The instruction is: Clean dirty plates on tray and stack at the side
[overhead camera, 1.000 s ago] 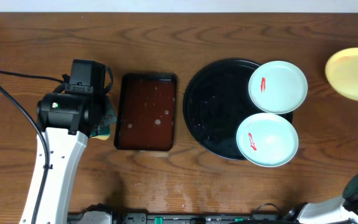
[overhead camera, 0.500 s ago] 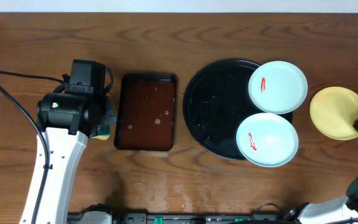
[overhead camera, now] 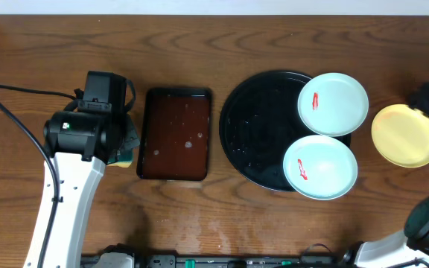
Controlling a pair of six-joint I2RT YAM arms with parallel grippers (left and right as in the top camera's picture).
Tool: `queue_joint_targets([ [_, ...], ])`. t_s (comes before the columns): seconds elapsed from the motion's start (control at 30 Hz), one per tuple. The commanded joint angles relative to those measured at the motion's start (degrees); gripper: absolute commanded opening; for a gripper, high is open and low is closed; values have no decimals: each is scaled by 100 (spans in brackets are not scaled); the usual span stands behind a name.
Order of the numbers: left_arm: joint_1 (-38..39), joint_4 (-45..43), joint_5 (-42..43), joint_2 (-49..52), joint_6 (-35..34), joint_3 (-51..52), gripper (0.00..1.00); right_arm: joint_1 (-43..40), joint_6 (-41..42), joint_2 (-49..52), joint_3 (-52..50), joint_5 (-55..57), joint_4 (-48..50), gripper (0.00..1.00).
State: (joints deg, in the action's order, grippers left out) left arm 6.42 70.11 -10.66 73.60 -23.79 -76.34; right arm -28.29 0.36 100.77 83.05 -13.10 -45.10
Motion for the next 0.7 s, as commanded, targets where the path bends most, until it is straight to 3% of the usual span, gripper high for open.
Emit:
queue_joint_targets([
  [0.0, -28, 13, -48, -24, -11, 28, 23, 581, -601, 79, -17, 142, 234, 64],
  [0.07, -28, 13, -50, -24, -11, 28, 23, 793, -669, 188, -37, 177, 400, 62],
  [0.2, -28, 13, -50, -24, -11, 28, 23, 970, -667, 492, -37, 431, 608, 48],
  [0.57, -28, 11, -50, -15, -11, 28, 23, 1001, -664, 1399, -37, -120, 756, 43],
  [0.67, -28, 9, -50, 17, -11, 28, 23, 999, -667, 1541, -37, -181, 761, 36],
])
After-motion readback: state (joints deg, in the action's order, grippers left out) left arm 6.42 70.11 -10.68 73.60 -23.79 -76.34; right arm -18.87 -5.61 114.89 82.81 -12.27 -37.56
